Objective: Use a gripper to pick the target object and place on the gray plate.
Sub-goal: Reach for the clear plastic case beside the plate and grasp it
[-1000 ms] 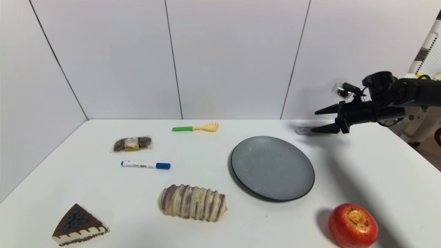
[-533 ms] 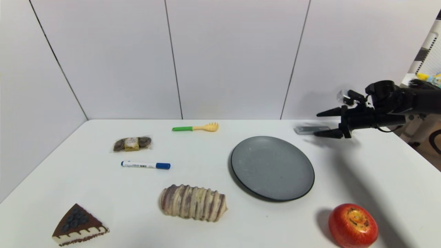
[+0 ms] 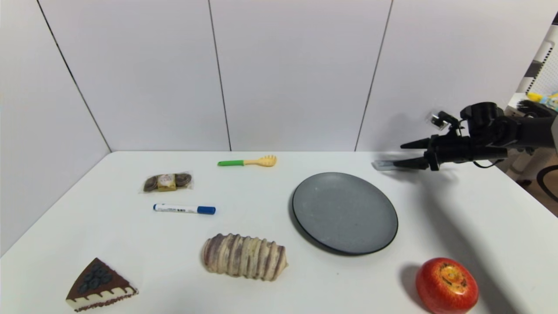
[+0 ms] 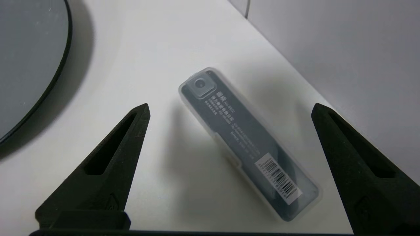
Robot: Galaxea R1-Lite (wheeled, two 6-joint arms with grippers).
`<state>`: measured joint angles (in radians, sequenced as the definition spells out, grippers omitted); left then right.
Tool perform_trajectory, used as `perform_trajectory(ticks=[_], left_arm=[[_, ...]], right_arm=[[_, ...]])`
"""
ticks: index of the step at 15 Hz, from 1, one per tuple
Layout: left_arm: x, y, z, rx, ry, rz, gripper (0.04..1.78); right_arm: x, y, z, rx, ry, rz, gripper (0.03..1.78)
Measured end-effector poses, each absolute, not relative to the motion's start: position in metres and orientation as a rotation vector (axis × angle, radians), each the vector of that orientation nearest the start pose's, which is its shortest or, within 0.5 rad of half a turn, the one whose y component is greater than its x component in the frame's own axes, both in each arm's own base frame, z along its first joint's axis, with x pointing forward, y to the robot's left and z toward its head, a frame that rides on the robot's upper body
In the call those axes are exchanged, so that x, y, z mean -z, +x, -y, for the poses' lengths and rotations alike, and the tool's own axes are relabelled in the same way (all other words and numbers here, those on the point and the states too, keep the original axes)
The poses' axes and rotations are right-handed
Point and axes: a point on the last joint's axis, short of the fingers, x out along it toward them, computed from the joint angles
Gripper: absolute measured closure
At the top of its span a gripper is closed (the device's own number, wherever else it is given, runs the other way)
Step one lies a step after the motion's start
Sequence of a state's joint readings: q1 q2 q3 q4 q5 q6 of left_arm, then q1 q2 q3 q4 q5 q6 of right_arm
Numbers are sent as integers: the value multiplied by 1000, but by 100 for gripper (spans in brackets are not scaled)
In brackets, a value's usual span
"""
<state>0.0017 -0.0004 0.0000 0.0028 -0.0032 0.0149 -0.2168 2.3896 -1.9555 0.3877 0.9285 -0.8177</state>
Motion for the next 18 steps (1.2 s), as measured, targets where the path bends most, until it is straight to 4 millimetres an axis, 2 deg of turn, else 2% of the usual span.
perform_trajectory(ticks=[7,18], left_arm=[[-75,-23,0,1,14,-3,13],[-75,-23,0,2,14,-2,13]], right_arm=[[-117,471,81,-903,-289,-392,11],[-103,484,87,-856,-350,-349,11]])
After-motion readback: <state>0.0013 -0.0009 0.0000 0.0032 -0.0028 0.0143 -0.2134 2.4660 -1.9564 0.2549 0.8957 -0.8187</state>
